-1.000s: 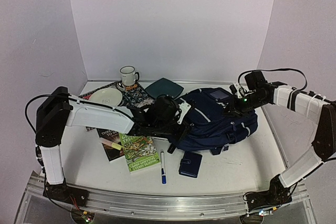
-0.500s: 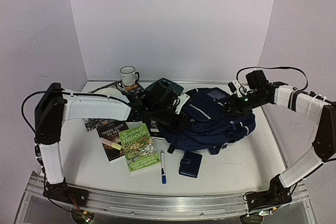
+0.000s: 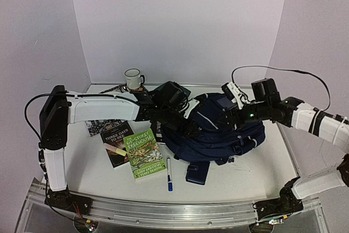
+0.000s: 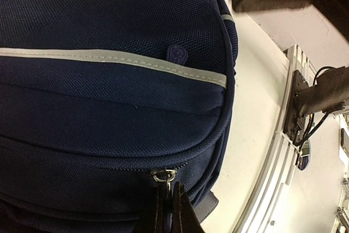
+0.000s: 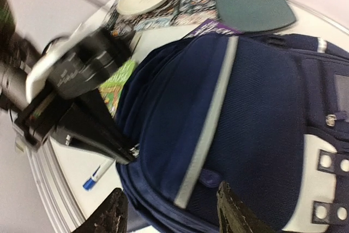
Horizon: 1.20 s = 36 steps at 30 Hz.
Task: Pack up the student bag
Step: Hold the lower front pocket of the student bag, then unzip the lower front pocket of the student bag.
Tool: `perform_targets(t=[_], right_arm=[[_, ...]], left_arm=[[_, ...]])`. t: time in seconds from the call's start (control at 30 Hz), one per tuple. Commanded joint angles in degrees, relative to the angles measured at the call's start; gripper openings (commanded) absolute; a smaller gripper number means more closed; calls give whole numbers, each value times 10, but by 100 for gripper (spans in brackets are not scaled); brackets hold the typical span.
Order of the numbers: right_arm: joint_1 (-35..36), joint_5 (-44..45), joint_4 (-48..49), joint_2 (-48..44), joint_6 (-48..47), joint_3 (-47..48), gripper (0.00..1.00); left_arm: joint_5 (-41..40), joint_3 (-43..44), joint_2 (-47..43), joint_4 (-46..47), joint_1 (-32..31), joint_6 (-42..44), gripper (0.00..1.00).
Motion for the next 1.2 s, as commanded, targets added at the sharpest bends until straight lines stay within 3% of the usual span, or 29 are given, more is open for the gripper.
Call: perform_targets(t=[0.0,0.33,0.67,1.17], right_arm=[[29,0,75,-6,-68,-48,56],[74,73,125,22,-143,-82,46],[75,158,117,-4,-208,-119,1],[73,307,86,-92,-232,-155,0]], left_arm=[[33,42,-4,-2,-4,-7,0],[47,54,1,-11,-4,-6,0],[21,59,-10,-31,-2,8,0],[-50,45,-30,-91,48,41,0]])
